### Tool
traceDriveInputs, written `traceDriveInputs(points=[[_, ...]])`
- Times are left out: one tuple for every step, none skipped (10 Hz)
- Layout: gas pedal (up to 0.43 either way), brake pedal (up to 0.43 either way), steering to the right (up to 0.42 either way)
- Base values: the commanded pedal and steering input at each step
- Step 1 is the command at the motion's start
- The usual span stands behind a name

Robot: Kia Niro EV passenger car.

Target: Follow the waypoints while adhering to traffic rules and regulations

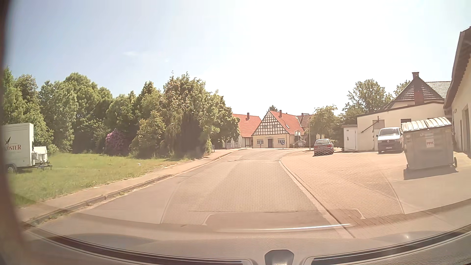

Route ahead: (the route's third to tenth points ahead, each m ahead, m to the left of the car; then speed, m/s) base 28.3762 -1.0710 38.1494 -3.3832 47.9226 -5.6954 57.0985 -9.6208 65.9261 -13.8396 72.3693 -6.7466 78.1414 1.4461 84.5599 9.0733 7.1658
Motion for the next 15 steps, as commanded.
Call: traceDriveInputs(points=[[0.177, 0.006, 0.006], [0.177, 0.006, 0.005], [0.169, 0.006, 0.005], [0.15, 0.006, 0.005], [0.15, 0.006, 0.005], [0.15, 0.006, 0.005], [0.15, 0.006, 0.004], [0.118, 0.006, 0.004], [0.118, 0.006, 0.004], [0.118, 0.006, 0.004], [0.118, 0.006, 0.005], [0.118, 0.006, 0.005], [0.118, 0.006, 0.004], [0.118, 0.006, 0.005], [0.118, 0.006, 0.005]])
